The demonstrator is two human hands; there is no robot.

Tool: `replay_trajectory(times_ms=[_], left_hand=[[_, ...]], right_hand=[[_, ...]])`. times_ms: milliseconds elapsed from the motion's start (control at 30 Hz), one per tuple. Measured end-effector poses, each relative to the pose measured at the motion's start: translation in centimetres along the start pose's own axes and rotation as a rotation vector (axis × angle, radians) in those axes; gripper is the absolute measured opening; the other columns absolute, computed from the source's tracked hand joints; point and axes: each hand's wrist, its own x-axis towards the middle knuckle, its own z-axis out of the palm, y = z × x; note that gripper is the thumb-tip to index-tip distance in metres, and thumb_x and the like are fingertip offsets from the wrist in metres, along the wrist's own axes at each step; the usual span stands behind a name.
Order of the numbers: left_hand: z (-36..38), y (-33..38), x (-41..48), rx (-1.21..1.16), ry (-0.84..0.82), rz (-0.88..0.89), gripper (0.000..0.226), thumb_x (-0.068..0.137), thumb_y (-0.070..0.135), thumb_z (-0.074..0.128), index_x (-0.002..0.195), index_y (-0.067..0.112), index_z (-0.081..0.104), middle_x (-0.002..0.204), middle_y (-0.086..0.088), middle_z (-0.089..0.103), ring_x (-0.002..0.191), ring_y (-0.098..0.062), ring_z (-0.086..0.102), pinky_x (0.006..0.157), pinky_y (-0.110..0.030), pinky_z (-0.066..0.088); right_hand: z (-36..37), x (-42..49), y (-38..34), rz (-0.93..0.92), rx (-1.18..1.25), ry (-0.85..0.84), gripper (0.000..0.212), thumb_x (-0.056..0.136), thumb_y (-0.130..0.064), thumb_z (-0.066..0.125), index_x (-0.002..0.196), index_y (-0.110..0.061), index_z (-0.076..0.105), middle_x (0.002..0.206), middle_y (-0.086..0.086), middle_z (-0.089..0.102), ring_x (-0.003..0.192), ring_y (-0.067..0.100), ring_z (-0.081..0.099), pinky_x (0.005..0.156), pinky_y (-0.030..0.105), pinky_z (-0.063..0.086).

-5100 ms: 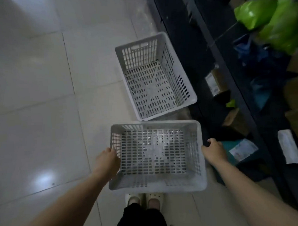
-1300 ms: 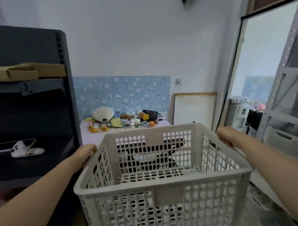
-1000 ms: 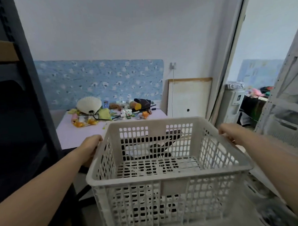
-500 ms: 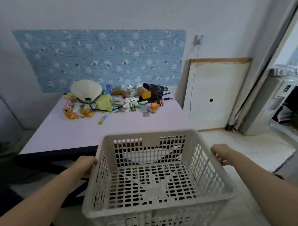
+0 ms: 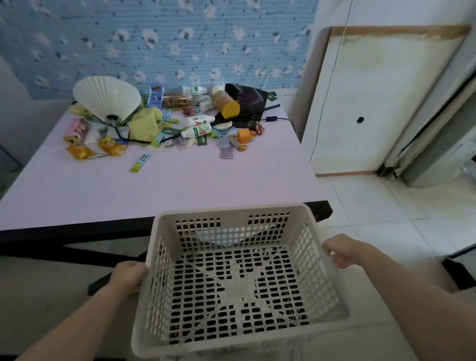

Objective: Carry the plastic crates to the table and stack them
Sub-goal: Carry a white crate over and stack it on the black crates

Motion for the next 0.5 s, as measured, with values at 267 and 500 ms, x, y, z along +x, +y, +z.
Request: replay_trajectory(times_ms=[267, 500], left_hand=[[0.8, -1.9, 2.6, 0.017, -0.051, -0.046, 0.016, 0.081, -0.012, 0.05, 0.087, -0.01, 0.065, 0.081, -0.021, 0.057, 0.067, -0.03, 0.054, 0.063, -0.035, 0.045], [1.0, -2.8, 3.8, 0.065, -0.006, 0.007, 0.013, 0.084, -0.001, 0.06, 0.086, -0.002, 0.073, 0.094, -0.021, 0.066, 0.086, -0.034, 0.061, 0.082, -0.042, 0.05]], right_hand=[[0.9, 2.8, 0.7, -0.023, 0.019, 0.041, 0.021, 0.073, 0.012, 0.044, 0.067, -0.008, 0.04, 0.058, 0.004, 0.031, 0.043, 0.015, 0.026, 0.042, 0.02, 0.024], [1.6, 4.8, 1.6, -0.054, -0.034, 0.065, 0.011, 0.078, 0.005, 0.052, 0.073, -0.003, 0.047, 0.07, 0.016, 0.047, 0.053, 0.023, 0.044, 0.048, 0.026, 0.036]])
